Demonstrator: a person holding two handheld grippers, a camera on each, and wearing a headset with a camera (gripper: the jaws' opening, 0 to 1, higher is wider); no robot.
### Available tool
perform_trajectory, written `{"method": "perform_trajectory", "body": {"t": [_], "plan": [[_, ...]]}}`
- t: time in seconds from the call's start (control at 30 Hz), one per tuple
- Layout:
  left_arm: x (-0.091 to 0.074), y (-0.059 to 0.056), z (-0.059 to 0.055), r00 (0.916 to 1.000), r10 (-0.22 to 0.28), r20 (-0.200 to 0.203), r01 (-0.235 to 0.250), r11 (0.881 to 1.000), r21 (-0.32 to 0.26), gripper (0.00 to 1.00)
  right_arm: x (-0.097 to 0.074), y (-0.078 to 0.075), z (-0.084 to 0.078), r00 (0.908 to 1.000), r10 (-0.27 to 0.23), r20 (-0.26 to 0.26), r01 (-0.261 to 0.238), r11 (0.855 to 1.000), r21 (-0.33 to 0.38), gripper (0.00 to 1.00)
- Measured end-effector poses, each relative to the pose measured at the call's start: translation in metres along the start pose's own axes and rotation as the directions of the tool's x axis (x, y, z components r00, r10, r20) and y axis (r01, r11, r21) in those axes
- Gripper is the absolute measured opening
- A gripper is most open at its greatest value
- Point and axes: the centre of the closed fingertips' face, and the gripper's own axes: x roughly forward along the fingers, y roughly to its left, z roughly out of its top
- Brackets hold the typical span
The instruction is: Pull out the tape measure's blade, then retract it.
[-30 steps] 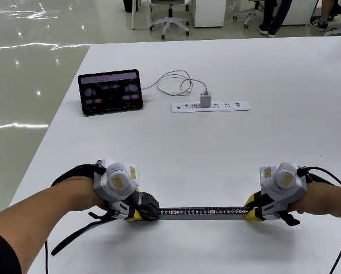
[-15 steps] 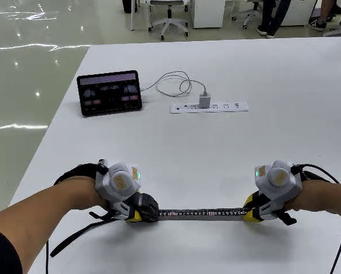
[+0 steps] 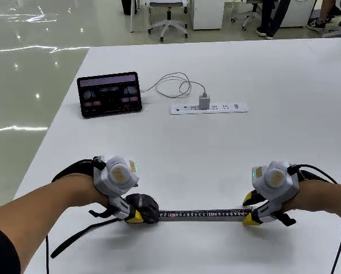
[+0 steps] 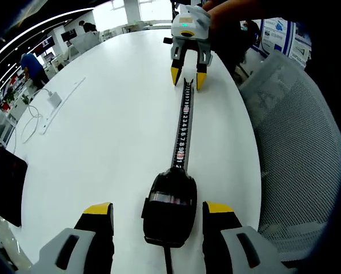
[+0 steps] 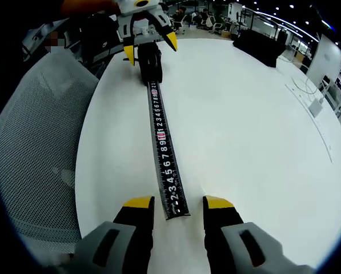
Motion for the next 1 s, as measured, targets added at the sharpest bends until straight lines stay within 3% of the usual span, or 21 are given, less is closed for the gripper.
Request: {"method": "perform_trajectory", "body": {"t": [0.3, 0.47, 0.57, 0.7, 0.77, 0.9, 0.93, 1.0], "plan": [[-0.005, 0.001, 0.003, 0.9995, 0.014, 0.029, -0.013, 0.999, -0.036, 0.80, -0.009, 0.000, -0.006, 0.9998, -0.017, 0.010, 0.017, 1.000, 0.025, 0.40], [-0.009, 0.004, 0.002, 0.9973, 0.041, 0.060, -0.034, 0.993, -0.112, 0.92, -0.013, 0.004, -0.008, 0.9991, -0.024, 0.034, 0.022, 0.998, 0.059, 0.45], [-0.010, 0.001, 0.003, 0.9937, 0.043, 0.103, -0.026, 0.987, -0.161, 0.94, -0.014, 0.005, -0.010, 0.9979, -0.043, 0.047, 0.040, 0.997, 0.066, 0.51], [-0.011, 0.003, -0.004, 0.9895, 0.077, 0.122, -0.049, 0.974, -0.220, 1.00, -0.016, 0.010, -0.010, 0.9960, -0.057, 0.069, 0.051, 0.995, 0.087, 0.57], [-0.011, 0.000, -0.012, 0.9899, 0.080, 0.117, -0.044, 0.958, -0.284, 1.00, -0.017, 0.013, -0.010, 0.9954, -0.061, 0.074, 0.055, 0.995, 0.085, 0.58], [-0.018, 0.005, -0.019, 0.9745, 0.159, 0.158, -0.093, 0.929, -0.359, 1.00, -0.020, 0.017, -0.009, 0.9925, -0.074, 0.097, 0.065, 0.993, 0.099, 0.60], [-0.020, 0.008, -0.021, 0.9663, 0.191, 0.172, -0.115, 0.920, -0.375, 1.00, -0.021, 0.017, -0.007, 0.9905, -0.087, 0.107, 0.075, 0.991, 0.112, 0.61], [-0.026, 0.009, -0.024, 0.9564, 0.223, 0.188, -0.137, 0.912, -0.386, 1.00, -0.024, 0.014, -0.003, 0.9810, -0.131, 0.143, 0.108, 0.981, 0.162, 0.66]]}}
